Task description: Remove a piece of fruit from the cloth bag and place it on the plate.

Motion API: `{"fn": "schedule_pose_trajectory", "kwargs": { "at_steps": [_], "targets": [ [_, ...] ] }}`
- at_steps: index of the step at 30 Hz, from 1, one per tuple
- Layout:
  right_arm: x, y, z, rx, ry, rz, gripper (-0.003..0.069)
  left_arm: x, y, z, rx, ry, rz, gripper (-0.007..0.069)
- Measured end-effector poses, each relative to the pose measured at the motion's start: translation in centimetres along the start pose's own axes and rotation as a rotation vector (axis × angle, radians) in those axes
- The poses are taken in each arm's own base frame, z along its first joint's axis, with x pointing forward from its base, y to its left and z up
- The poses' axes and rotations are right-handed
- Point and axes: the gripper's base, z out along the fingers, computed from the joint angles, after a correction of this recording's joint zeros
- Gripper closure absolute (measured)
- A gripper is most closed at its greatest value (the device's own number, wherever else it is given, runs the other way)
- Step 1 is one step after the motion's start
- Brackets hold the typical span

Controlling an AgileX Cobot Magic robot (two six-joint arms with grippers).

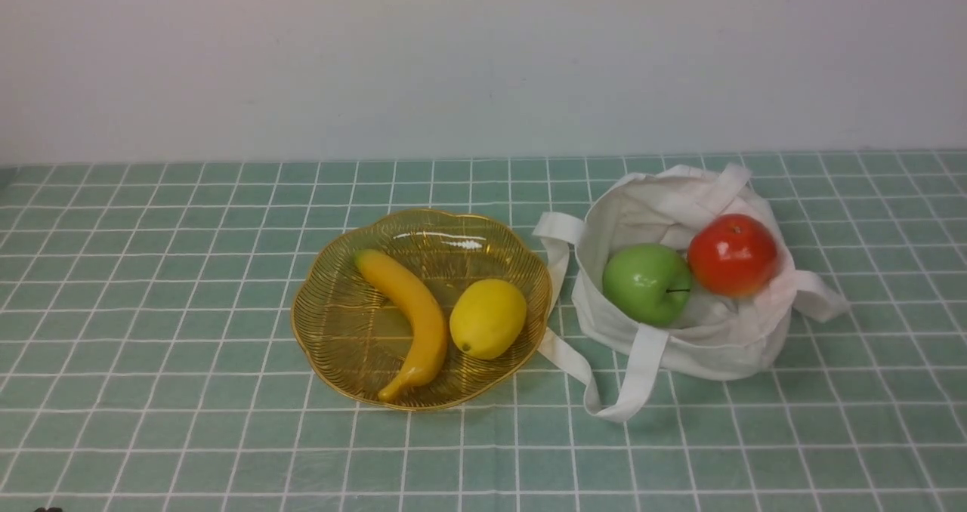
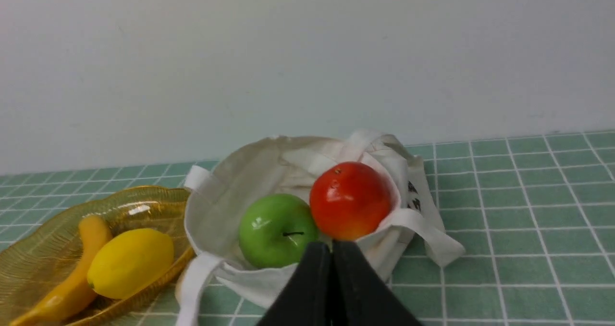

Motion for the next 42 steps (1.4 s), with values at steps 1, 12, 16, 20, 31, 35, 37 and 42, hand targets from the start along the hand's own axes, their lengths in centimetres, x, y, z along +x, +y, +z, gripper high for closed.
{"fn": "schedule_pose_trajectory", "kwargs": {
  "at_steps": [1, 12, 16, 20, 31, 35, 37, 42],
  "targets": [
    [0.6, -0.2, -0.2, 0.013, -0.01, 0.006, 0.0673, 0.0, 0.0, 0.0, 0.0, 0.0, 0.0, 0.0632],
    [3.9, -1.3, 0.0, 0.076, 0.047, -0.049, 0.0673, 0.0, 0.0, 0.0, 0.0, 0.0, 0.0, 0.0632],
    [4.2, -1.0, 0.0, 0.01, 0.084, -0.05, 0.0673, 0.0, 0.0, 0.0, 0.0, 0.0, 0.0, 0.0632],
    [4.4, -0.9, 0.0, -0.009, 0.111, -0.096, 0.0673, 0.0, 0.0, 0.0, 0.0, 0.0, 0.0, 0.0632],
    [4.4, -1.0, -0.1, 0.04, 0.118, -0.16, 0.0673, 0.0, 0.0, 0.0, 0.0, 0.0, 0.0, 0.0632],
    [4.4, -1.2, -0.1, 0.064, 0.118, -0.15, 0.0673, 0.0, 0.0, 0.0, 0.0, 0.0, 0.0, 0.0632],
    [4.4, -1.2, -0.1, 0.065, 0.119, -0.149, 0.0673, 0.0, 0.0, 0.0, 0.0, 0.0, 0.0, 0.0632],
    [4.4, -1.2, -0.1, 0.065, 0.119, -0.149, 0.0673, 0.0, 0.0, 0.0, 0.0, 0.0, 0.0, 0.0632]
  ]
}}
